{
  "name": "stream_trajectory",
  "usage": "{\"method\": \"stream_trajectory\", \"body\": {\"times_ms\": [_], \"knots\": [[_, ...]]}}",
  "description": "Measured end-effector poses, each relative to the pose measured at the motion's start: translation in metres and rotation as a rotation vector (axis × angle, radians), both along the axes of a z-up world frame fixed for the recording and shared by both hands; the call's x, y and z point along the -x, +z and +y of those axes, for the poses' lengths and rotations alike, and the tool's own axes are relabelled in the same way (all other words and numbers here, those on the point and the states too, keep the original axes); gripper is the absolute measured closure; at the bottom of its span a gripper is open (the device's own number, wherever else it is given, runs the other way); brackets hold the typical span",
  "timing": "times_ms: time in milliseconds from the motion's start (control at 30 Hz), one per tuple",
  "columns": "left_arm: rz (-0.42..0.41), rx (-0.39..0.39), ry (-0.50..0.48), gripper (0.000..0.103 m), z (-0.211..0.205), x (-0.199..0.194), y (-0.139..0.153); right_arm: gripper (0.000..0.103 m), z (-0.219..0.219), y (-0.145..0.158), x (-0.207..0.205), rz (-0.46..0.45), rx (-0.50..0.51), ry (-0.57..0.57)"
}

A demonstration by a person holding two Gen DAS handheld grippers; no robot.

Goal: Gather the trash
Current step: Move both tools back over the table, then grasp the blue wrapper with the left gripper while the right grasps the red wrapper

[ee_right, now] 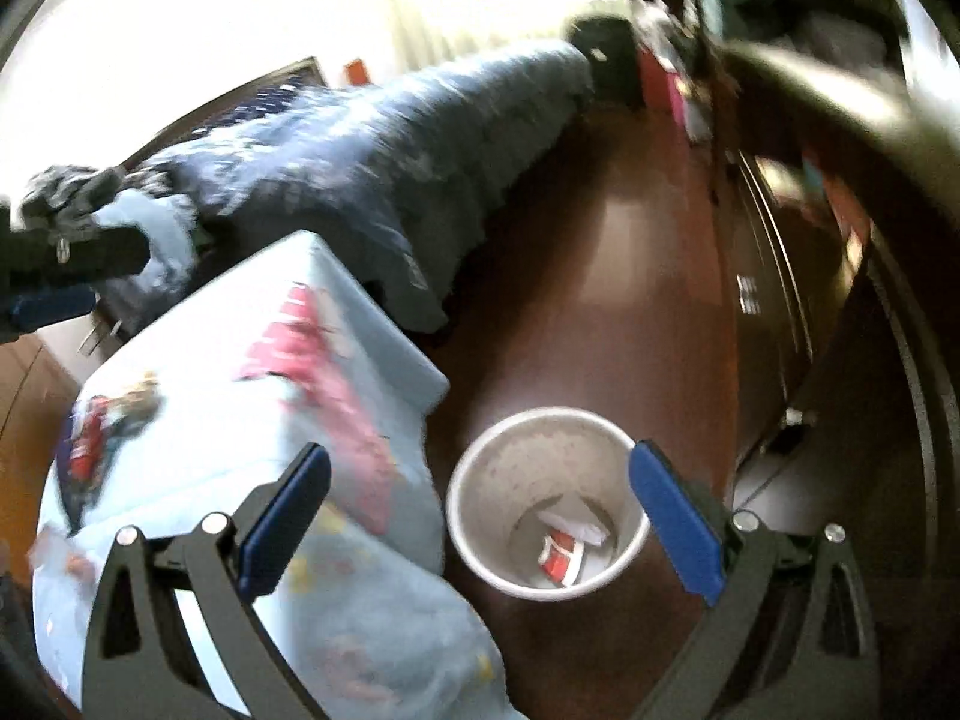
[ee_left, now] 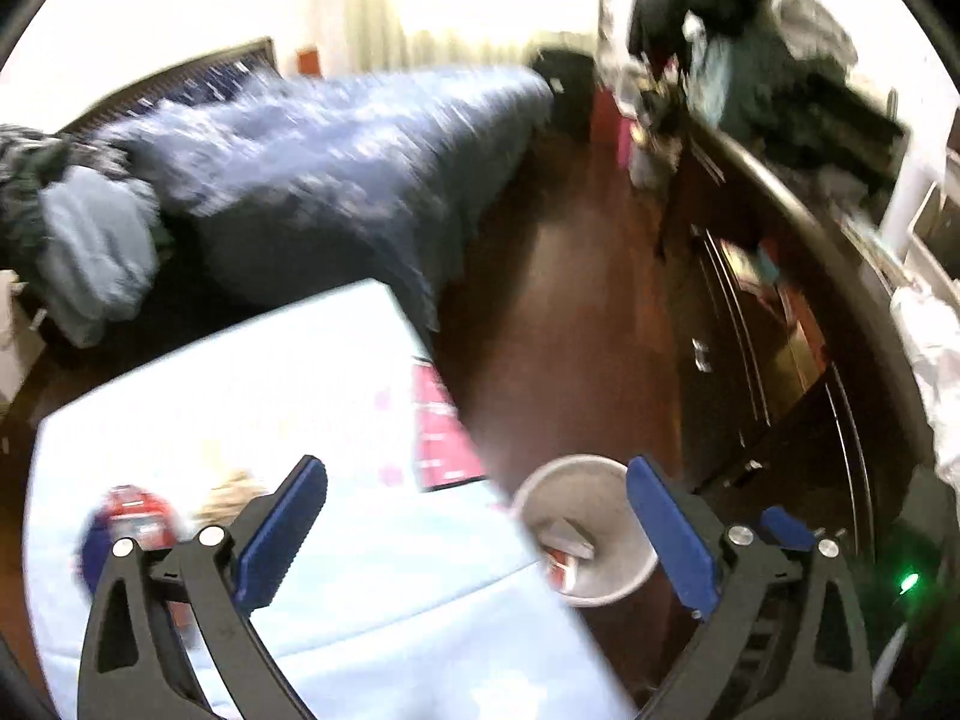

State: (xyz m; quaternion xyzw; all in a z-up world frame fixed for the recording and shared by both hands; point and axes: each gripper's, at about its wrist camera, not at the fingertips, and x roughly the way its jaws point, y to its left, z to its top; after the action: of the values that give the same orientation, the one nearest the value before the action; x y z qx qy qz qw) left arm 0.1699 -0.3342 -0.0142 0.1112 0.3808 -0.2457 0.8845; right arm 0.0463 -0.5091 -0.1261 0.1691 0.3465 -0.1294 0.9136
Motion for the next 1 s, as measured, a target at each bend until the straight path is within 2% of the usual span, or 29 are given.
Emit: {"method": "stream_trajectory", "body": {"times_ms": [100,233,400,567,633,767,900,1000], "knots": [[-0.055,0.012,0.051,0.004,0.055,0.014,0.015,0.003,0.036,0.027,0.004,-0.039,0.028,0.063],[-0.057,0.02,0.127,0.004,0.126,0.023,0.012,0.003,0.082,0.048,0.009,-0.075,0.013,0.161],[-0.025,0.065,0.266,0.004,0.22,0.023,-0.006,0.003,0.138,0.058,0.001,-0.072,0.004,0.274],[0.009,0.041,0.362,0.004,0.292,0.021,-0.035,0.003,0.192,0.064,-0.015,-0.06,0.004,0.374],[0.044,0.042,0.369,0.004,0.308,0.017,-0.047,0.003,0.212,0.065,-0.026,-0.044,0.008,0.414],[0.116,0.109,0.324,0.004,0.322,0.002,-0.07,0.006,0.244,0.061,-0.05,-0.017,-0.006,0.505],[0.159,0.143,0.311,0.006,0.323,-0.013,-0.086,0.021,0.258,0.052,-0.079,0.021,-0.005,0.564],[0.204,0.165,0.274,0.015,0.317,-0.028,-0.094,0.028,0.262,0.042,-0.101,0.053,-0.028,0.601]]}}
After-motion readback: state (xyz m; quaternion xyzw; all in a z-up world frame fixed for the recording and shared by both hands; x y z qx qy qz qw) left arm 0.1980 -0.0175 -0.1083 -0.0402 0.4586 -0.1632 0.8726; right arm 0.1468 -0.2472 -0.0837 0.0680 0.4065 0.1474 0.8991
